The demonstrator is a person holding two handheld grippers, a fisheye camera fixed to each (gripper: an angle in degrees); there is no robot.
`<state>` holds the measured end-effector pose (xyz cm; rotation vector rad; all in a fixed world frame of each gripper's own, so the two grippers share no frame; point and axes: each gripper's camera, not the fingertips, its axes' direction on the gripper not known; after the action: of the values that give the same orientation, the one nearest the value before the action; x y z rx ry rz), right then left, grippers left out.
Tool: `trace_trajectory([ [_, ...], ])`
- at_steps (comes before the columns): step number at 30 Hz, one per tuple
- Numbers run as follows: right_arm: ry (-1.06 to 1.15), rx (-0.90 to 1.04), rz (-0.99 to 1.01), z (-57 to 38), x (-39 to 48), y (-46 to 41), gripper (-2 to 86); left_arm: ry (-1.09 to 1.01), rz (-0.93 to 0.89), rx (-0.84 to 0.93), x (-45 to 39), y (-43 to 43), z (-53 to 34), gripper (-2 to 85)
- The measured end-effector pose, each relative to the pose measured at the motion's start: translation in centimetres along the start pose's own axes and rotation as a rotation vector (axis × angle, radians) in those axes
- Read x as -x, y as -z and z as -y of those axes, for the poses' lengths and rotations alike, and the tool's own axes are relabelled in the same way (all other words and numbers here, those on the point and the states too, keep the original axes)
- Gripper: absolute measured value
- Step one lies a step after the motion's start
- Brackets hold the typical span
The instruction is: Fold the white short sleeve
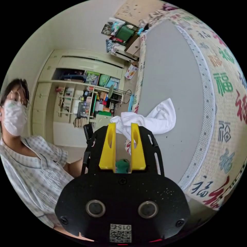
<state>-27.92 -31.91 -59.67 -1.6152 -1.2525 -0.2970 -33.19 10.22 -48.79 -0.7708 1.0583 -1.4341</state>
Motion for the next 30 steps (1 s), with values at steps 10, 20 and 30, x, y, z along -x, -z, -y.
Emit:
trace_trajectory([
  [10,0.277,0.491,-0.201,6.5,1.2,-5.2,6.7,0.134,-0.025,-0.007,2.0,3.0,-3.2,0.5],
  [20,0.132,0.428,-0.130,3.7,-0.2,-2.9,0.2,0.289,-0.136,0.003,6.0,6.1,-6.2,8.0],
  [30,-0.024,-0.024,-0.030,0.2,0.2,13.0,-0.2,0.457,-0.128,-0.346,5.7,19.8,-8.8,-0.8],
])
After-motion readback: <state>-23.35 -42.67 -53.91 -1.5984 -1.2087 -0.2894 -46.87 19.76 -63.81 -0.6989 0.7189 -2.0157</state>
